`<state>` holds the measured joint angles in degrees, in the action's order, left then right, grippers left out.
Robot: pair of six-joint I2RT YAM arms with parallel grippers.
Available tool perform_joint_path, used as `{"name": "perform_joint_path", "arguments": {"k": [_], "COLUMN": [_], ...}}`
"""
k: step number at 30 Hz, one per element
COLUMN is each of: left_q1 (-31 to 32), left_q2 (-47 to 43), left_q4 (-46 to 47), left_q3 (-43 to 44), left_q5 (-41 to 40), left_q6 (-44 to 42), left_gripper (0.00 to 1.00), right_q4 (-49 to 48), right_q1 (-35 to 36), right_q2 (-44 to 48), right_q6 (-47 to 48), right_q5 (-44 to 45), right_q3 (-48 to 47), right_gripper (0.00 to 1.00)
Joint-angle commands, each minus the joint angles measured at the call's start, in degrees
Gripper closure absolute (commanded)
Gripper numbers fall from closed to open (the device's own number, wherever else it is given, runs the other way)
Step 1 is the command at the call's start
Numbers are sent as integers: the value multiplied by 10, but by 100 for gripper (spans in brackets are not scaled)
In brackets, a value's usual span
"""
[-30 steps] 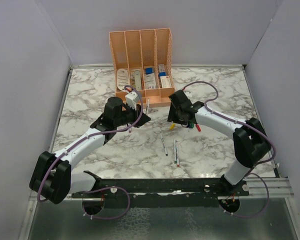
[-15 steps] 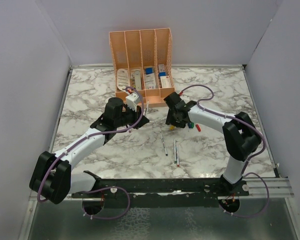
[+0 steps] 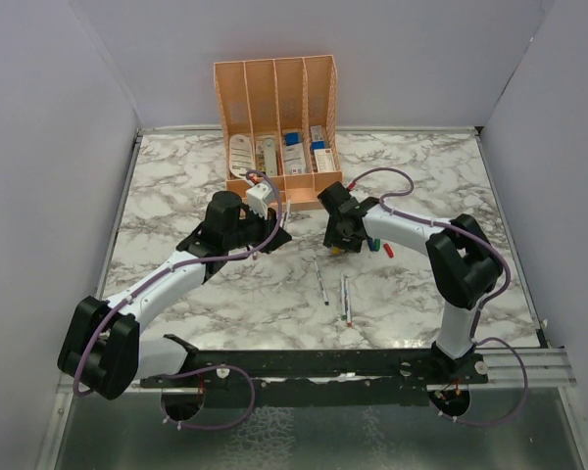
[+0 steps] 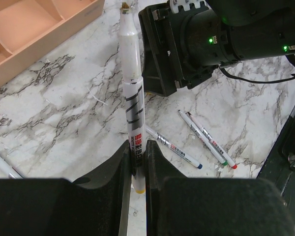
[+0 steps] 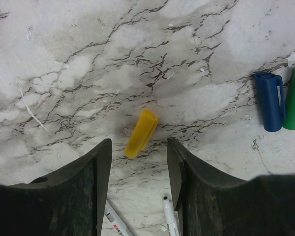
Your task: Insert the pens into the pen caps
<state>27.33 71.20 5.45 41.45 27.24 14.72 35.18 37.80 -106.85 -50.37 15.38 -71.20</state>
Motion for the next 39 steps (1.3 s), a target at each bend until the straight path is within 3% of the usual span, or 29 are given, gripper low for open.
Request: {"name": "perform_joint_path", "arguments": {"k": [1,24,27,34,39], "left_q1": [-5,-15,-17,-21,-22], "left_q2": [-4,0,0,3,5], "left_q4": [9,13,15,17,22], "left_q3": [9,9,9,12,10], "left_q5": [-15,-17,-18,-17,-15], "left_q6": [-6,-21,-22,-24,-20], "left_gripper": [100,100,100,100,100], "right_q4": [11,29,38,74,72], "right_q1": [0,0,0,1,2], "right_q2": [-11,-59,-68,-99,-89], "right_q6": [-10,9,22,51,78], "right_q5": [22,1,-8,-11,-15], "right_q3": [-16,-29,-27,-18,2], "right_gripper": [52,66,74,80,96]}}
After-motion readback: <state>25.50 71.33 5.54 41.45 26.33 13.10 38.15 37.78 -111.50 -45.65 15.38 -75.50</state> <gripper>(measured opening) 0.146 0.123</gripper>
